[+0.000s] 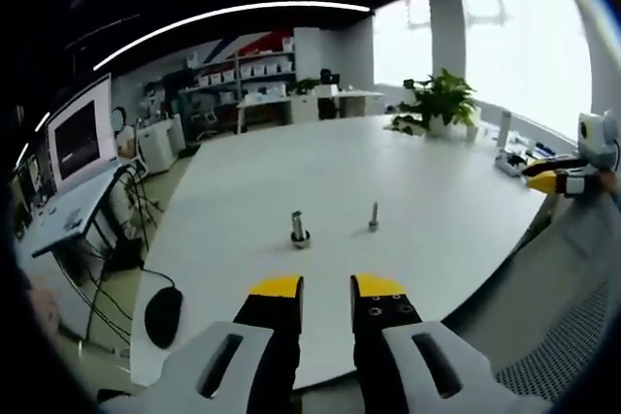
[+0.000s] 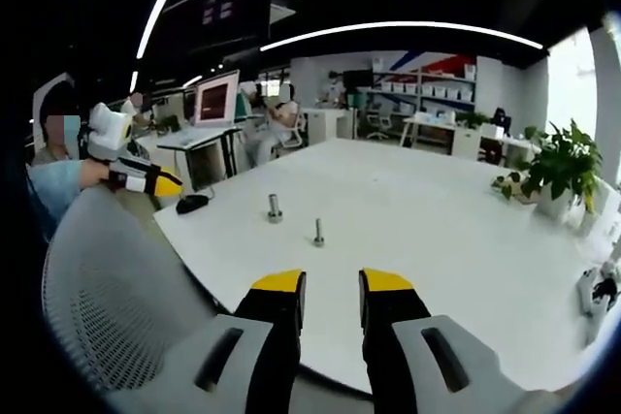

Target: Place the washer onto the threaded stud by aligning its center hole with the stud, sliding it down to the base, and recovering from edge contact or off-axis alignment until the washer reaches the visible bottom stop.

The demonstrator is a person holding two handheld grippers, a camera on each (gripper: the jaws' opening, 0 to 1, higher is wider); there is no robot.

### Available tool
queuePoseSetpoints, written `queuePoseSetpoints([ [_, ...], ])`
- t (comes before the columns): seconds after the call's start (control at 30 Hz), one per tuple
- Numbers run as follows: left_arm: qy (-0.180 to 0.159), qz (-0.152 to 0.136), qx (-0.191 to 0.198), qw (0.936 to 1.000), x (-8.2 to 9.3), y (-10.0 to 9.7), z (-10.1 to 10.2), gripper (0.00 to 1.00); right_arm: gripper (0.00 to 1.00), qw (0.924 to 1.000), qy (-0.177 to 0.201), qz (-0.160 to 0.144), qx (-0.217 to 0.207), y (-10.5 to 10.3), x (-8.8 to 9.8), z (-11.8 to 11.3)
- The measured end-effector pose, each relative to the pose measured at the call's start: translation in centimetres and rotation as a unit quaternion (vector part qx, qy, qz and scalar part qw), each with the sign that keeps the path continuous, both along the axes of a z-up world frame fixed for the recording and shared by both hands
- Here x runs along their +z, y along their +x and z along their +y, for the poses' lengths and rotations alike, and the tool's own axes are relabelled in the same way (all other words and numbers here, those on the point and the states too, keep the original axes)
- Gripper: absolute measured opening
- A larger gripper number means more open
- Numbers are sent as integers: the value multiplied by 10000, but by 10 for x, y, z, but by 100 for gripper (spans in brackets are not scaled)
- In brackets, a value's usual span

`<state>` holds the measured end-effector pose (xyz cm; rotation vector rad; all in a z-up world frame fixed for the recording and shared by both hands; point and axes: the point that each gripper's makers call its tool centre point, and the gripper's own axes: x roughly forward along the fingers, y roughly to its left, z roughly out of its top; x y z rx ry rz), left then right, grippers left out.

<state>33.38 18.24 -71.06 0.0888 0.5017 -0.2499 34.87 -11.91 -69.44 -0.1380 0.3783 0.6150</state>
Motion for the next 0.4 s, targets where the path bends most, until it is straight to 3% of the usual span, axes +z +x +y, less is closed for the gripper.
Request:
queuePoseSetpoints([
  [0.17, 16, 2, 1, 10000, 0, -1, -1, 17, 24, 9998, -61, 151, 138, -5, -6, 2],
  [0.4, 51, 97, -1, 9999, -4, -2, 0, 17, 24, 9999, -31, 90, 105, -3, -4, 1],
])
